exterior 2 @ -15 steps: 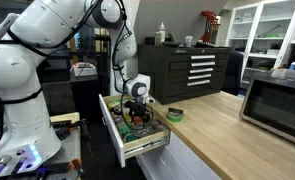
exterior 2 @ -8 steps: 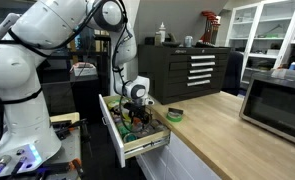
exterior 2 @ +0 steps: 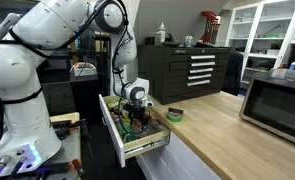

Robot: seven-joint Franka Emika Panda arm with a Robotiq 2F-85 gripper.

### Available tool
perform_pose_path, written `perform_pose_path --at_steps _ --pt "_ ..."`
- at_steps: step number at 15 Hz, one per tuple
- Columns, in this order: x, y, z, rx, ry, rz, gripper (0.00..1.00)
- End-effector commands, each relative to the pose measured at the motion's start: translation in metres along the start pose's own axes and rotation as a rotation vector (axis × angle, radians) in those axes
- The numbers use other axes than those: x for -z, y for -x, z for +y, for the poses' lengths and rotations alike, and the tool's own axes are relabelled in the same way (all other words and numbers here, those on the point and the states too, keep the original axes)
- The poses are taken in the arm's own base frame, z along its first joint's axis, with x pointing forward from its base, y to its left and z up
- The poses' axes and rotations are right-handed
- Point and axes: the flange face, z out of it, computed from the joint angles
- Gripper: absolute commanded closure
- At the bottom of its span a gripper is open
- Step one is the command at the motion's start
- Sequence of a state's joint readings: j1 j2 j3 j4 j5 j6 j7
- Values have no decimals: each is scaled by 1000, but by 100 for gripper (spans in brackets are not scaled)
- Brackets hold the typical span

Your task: Get the grey masking tape from the open drawer

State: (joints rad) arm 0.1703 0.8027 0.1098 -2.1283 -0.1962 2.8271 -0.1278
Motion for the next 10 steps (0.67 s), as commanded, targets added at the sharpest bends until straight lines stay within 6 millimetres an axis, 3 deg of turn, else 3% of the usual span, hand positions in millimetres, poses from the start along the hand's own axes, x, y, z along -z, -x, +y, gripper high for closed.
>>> perform_pose_path --at_steps 1,7,8,10 --pt "-7 6 -5 -42 -13 14 0" --pt "-19 8 -3 -51 -24 20 0" --pt "-20 9 -5 -48 -17 19 25" --pt "-19 8 -5 -46 -14 27 33"
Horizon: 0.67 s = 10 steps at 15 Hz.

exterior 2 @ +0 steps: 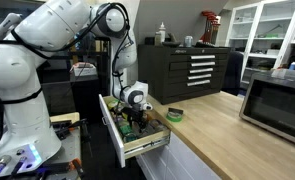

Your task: Get the grey masking tape from the open drawer

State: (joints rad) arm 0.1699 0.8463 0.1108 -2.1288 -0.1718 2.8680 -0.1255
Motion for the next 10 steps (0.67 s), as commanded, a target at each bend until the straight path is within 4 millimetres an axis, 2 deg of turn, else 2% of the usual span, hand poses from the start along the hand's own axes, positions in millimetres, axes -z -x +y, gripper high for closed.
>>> perform_pose_path --at_steps 1,8,10 --pt "1 1 -2 -20 5 30 40" --pt "6 6 1 -35 21 43 86" --pt "7 6 1 -35 21 43 88"
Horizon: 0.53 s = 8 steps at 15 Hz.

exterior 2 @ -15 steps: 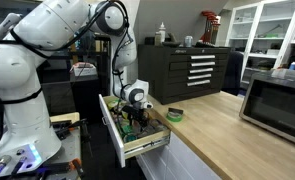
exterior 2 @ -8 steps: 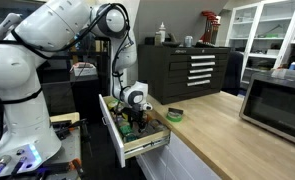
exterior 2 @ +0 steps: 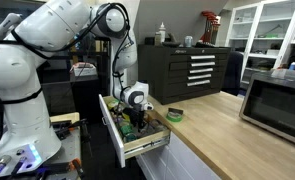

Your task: Get the grey masking tape from the open drawer

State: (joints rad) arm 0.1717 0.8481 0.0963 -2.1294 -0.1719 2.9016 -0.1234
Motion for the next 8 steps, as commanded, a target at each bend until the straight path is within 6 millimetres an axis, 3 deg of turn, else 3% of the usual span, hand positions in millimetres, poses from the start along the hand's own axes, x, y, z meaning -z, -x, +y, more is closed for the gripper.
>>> perform_pose_path --at_steps 1,8 --pt "8 6 -8 -23 9 13 88" --pt "26 3 -30 -1 41 -11 88"
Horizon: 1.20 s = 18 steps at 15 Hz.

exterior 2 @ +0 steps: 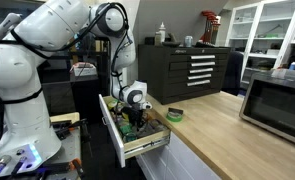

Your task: Get the grey masking tape from the open drawer

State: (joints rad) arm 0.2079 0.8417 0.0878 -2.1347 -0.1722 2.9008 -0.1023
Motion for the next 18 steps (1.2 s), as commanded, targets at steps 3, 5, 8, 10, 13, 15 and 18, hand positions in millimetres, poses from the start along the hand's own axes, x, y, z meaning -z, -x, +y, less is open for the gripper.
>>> perform_pose_path --at_steps 3,5,8,10,13,15,18 --pt "34 4 -24 -12 60 -5 88" --pt "43 5 -27 -13 84 -2 88" --pt "57 6 -29 -15 106 7 88" --pt "64 7 -29 -13 115 13 88" --pt "73 10 -27 -11 109 16 88" --pt "73 15 -21 -23 111 2 88" --pt "71 24 -16 -28 111 -30 88"
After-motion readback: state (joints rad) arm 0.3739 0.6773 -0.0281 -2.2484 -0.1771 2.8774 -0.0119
